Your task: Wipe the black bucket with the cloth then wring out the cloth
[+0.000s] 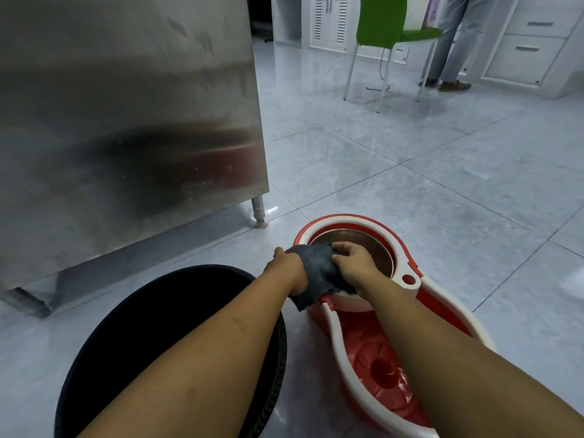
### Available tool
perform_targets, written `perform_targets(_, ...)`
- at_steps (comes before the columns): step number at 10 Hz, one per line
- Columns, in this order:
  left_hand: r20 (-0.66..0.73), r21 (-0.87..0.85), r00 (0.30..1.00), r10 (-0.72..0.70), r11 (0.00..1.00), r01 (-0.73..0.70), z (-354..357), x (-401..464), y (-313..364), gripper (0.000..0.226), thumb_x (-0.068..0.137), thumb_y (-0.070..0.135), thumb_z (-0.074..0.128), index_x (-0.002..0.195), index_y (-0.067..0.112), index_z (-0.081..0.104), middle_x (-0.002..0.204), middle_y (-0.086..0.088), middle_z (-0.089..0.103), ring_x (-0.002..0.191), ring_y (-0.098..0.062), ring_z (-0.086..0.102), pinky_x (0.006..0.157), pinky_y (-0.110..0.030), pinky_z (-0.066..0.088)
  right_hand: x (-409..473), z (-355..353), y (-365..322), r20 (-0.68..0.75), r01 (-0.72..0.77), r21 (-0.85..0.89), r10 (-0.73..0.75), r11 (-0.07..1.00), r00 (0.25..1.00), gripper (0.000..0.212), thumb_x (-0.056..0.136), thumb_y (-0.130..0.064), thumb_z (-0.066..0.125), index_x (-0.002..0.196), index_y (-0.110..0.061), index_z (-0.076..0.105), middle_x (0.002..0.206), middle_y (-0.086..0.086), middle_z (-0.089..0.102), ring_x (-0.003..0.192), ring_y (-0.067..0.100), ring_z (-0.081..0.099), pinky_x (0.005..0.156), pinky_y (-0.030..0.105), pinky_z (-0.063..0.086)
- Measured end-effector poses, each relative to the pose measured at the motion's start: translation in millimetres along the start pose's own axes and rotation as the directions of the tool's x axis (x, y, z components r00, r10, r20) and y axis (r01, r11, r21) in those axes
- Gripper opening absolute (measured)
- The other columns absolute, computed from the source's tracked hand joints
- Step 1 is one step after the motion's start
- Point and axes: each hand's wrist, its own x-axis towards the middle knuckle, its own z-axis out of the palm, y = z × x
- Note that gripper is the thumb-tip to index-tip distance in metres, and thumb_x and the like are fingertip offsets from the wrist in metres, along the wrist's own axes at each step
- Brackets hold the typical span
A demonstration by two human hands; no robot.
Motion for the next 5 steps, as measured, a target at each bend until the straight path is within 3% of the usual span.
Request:
perform_targets(1, -0.014, -0.012, 1.0, 0.0, 1.0, 0.0, 2.2, -0.7, 5.3, 0.07, 0.083, 0.014, 0.068, 0.146, 0.008, 0.037, 0.139, -0.017, 0.043, 0.118, -0.034, 0.053, 0.101, -0.042, 0.049, -6.4, 3.3, -0.5, 0.107, 0.043, -0.274, -0.014, 0.961, 0.994, 0.038, 0.092, -0.005, 0.051, 0.128, -0.014, 0.058, 0.124, 0.016, 0.064, 0.106, 0.034, 0.064, 0.091, 0.047, 0.056)
perform_targets(2, -0.066, 0.068, 0.998, 0.009, 0.998, -0.005, 3.1, -6.9, 5.6, 0.063, 0.084, 0.017, 0.066, 0.142, 0.01, 0.042, 0.137, -0.015, 0.047, 0.12, -0.034, 0.052, 0.107, -0.046, 0.042, -13.8, 5.7, 3.6, 0.176, 0.148, -0.565, -0.057, 0.812, 0.983, 0.037, 0.091, -0.01, 0.054, 0.128, -0.013, 0.059, 0.123, 0.014, 0.065, 0.106, 0.031, 0.064, 0.092, 0.043, 0.054)
perform_targets(3, -0.184, 0.142, 0.98, 0.07, 0.989, -0.044, -12.7, -29.5, -4.6, 0.057, 0.086, 0.02, 0.06, 0.141, 0.014, 0.043, 0.143, -0.011, 0.045, 0.13, -0.034, 0.046, 0.115, -0.053, 0.026, -27.6, 3.2, 3.6, 0.223, 0.257, -0.727, -0.136, 0.636, 0.965, 0.044, 0.089, -0.022, 0.058, 0.132, -0.016, 0.055, 0.13, 0.011, 0.062, 0.114, 0.03, 0.06, 0.096, 0.042, 0.05)
perform_targets(5, -0.383, 0.114, 0.917, 0.115, 0.991, -0.076, -47.7, -93.2, -35.7, 0.054, 0.088, 0.025, 0.052, 0.139, 0.014, 0.043, 0.147, -0.006, 0.046, 0.136, -0.027, 0.042, 0.118, -0.05, 0.024, -73.0, -27.6, -26.2, 0.239, 0.273, -0.742, -0.139, 0.613, 0.961, 0.048, 0.093, -0.029, 0.056, 0.138, -0.016, 0.047, 0.142, 0.011, 0.052, 0.127, 0.031, 0.051, 0.106, 0.043, 0.043)
